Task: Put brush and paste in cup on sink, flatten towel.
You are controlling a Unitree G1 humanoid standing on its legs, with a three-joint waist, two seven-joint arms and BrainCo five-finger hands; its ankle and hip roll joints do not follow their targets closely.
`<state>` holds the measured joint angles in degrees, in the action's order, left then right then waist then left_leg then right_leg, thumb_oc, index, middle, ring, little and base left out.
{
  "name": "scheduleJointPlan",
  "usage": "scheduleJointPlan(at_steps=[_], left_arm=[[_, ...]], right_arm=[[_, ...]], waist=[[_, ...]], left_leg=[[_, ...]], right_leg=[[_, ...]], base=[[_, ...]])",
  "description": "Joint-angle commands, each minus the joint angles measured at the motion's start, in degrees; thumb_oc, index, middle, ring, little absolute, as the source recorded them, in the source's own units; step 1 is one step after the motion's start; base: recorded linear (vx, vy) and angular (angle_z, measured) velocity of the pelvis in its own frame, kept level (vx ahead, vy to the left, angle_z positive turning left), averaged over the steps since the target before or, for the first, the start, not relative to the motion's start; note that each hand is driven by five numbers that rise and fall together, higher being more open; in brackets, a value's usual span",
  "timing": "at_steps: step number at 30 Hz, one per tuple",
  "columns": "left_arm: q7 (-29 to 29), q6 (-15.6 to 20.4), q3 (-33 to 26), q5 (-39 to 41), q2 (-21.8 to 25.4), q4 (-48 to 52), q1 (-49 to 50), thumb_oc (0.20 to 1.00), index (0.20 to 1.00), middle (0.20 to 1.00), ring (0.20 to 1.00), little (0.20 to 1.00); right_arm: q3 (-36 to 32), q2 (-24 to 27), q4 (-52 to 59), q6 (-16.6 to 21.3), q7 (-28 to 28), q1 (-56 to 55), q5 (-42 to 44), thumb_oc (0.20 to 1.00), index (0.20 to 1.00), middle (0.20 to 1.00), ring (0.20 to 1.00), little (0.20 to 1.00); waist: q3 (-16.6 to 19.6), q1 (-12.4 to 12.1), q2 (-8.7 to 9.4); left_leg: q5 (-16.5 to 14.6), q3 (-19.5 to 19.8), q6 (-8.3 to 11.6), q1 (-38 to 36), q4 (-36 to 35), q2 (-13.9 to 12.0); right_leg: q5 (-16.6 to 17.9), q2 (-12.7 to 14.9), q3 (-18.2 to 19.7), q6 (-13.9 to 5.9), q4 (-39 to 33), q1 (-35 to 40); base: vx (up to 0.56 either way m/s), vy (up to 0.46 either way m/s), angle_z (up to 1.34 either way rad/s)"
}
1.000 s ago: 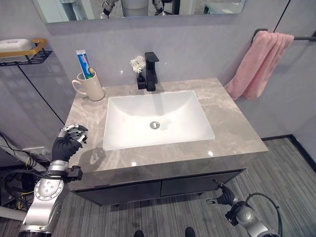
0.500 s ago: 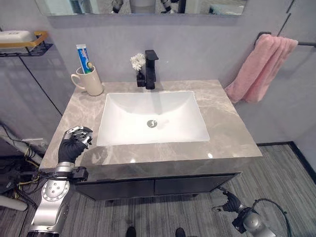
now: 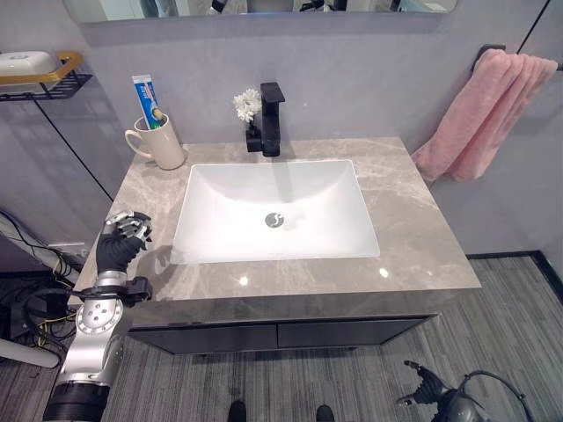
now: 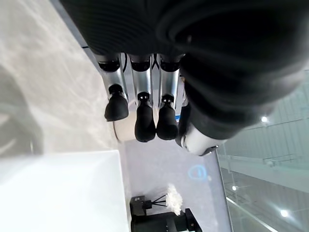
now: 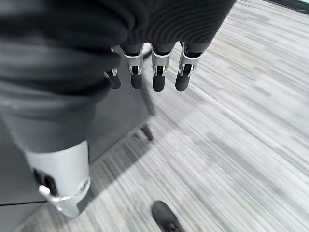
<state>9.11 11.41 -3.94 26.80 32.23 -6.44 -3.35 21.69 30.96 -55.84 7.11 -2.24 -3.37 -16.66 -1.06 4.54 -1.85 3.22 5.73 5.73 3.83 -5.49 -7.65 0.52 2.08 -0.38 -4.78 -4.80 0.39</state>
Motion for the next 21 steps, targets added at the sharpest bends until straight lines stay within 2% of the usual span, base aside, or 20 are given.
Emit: scheduleJointPlan(at_steps=[1,7,11,13,14,15,16,17,18,19,20,21], left_arm=[[1.82,4.21,-2.78,0.71,0.19,4.91,-2.24,0.200,0.200,0.200,0.200,0.200],[1.04,5.26,-2.45,0.62,-2.37,9.58,-1.71,0.200,0.200,0.200,0.200,0.200],[-0.01,5.23,-2.10,0.70,-2.79,10.15,-1.03,0.200,0.200,0.200,0.200,0.200],[-0.77,5.05,-1.58,1.12,-3.39,10.05,-0.80,0.200,0.200,0.200,0.200,0.200],[-0.83,5.04,-1.43,1.30,-3.52,10.10,-1.01,0.200,0.200,0.200,0.200,0.200],[-1.14,5.02,-1.07,1.50,-3.86,9.78,-1.43,0.200,0.200,0.200,0.200,0.200],[-1.14,5.03,-1.05,1.51,-3.84,9.76,-1.49,0.200,0.200,0.200,0.200,0.200],[-1.40,4.98,-0.25,1.85,-4.26,9.54,-1.94,0.200,0.200,0.200,0.200,0.200],[-1.40,4.99,-0.20,1.85,-4.26,9.51,-2.01,0.200,0.200,0.200,0.200,0.200],[-1.71,4.90,0.10,1.98,-4.34,9.53,-2.20,0.200,0.200,0.200,0.200,0.200],[-1.95,5.01,0.56,1.93,-4.03,9.45,-2.57,0.200,0.200,0.200,0.200,0.200],[-2.02,5.25,1.57,1.92,-3.45,9.30,-3.58,0.200,0.200,0.200,0.200,0.200]], right_arm=[[0.11,-1.10,-2.17,0.05,-1.38,1.01,-0.51,1.000,1.000,1.000,1.000,1.000],[-1.44,-1.12,-5.08,0.11,-2.21,0.74,-0.15,1.000,1.000,1.000,1.000,1.000],[-2.33,-0.32,-7.11,0.15,-2.57,0.93,0.21,1.000,1.000,1.000,1.000,1.000],[-3.46,0.23,-8.31,0.21,-3.02,0.57,1.20,1.000,1.000,1.000,1.000,1.000],[-3.93,0.64,-8.08,0.34,-3.25,0.49,1.46,1.000,1.000,1.000,1.000,1.000],[-4.39,1.39,-7.91,0.44,-3.30,0.52,1.79,1.000,1.000,1.000,1.000,1.000],[-4.42,1.38,-7.90,0.43,-3.29,0.54,1.79,1.000,1.000,1.000,1.000,1.000],[-5.33,1.61,-8.98,0.15,-3.79,0.36,2.14,1.000,1.000,1.000,1.000,1.000],[-5.38,1.60,-9.01,0.17,-3.81,0.36,2.13,1.000,1.000,1.000,1.000,1.000],[-6.30,1.71,-9.61,-0.09,-4.14,-0.01,2.64,1.000,1.000,1.000,1.000,1.000],[-7.00,1.89,-9.75,-0.15,-4.43,-0.13,3.28,1.000,1.000,1.000,1.000,1.000],[-7.65,1.95,-10.27,-0.42,-4.94,-0.16,3.90,1.000,1.000,1.000,1.000,1.000]], waist=[[-0.10,0.14,2.56],[-0.17,0.04,2.10],[-0.27,-0.20,2.05],[-0.77,-0.30,2.15],[-1.47,-0.20,2.53],[-3.32,-0.41,3.65],[-3.36,-0.31,3.64],[-4.54,-0.24,4.23],[-4.53,-0.23,4.24],[-4.75,0.16,4.23],[-5.04,-0.40,4.65],[-5.57,-0.38,4.70]], left_leg=[[-9.37,-3.05,-2.12,-13.16,0.49,3.43],[-4.88,-1.87,-0.57,-13.89,0.61,1.45],[-3.17,-0.71,0.29,-13.26,3.82,0.44],[-1.92,0.12,1.07,-11.15,9.33,-0.09],[-1.17,0.58,1.43,-9.20,13.52,0.49],[-0.21,0.69,1.53,-5.33,21.30,2.31],[-0.41,0.83,1.50,-4.99,21.84,2.38],[-0.63,-1.79,0.59,-1.32,23.00,2.92],[-0.78,-1.76,0.52,-1.16,23.25,2.98],[-2.27,-5.20,-0.48,1.28,19.14,2.15],[-3.55,-6.29,-1.08,3.04,17.80,2.44],[-2.72,-7.45,-1.20,5.94,16.28,1.84]], right_leg=[[3.21,2.20,3.54,-3.09,3.50,-8.70],[0.22,0.93,1.65,-1.37,7.98,-8.80],[-1.04,-0.36,0.56,-0.01,8.47,-7.25],[-2.56,-1.44,0.29,1.32,8.06,-4.83],[-2.70,-1.51,0.06,1.87,7.77,-3.83],[-2.90,-1.10,-0.06,2.66,7.66,-2.26],[-2.89,-1.06,-0.17,2.62,7.65,-2.28],[-3.37,-0.18,-1.08,2.67,7.79,-1.43],[-3.46,-0.12,-1.12,2.61,7.83,-1.47],[-3.65,0.60,-1.84,2.21,7.69,-0.97],[-3.76,1.41,-1.88,1.77,7.58,-0.66],[-3.93,1.94,-2.46,1.53,7.70,-0.86]], base=[[0.04,-0.069,0.02],[0.04,-0.100,0.05],[0.07,-0.161,0.29],[0.13,-0.205,0.50],[0.07,-0.202,0.52],[0.01,-0.146,0.49],[-0.01,-0.129,0.72],[-0.01,-0.028,0.59],[0.02,-0.013,0.62],[0.04,0.040,0.46],[0.02,0.057,0.84],[0.00,0.062,0.78]])
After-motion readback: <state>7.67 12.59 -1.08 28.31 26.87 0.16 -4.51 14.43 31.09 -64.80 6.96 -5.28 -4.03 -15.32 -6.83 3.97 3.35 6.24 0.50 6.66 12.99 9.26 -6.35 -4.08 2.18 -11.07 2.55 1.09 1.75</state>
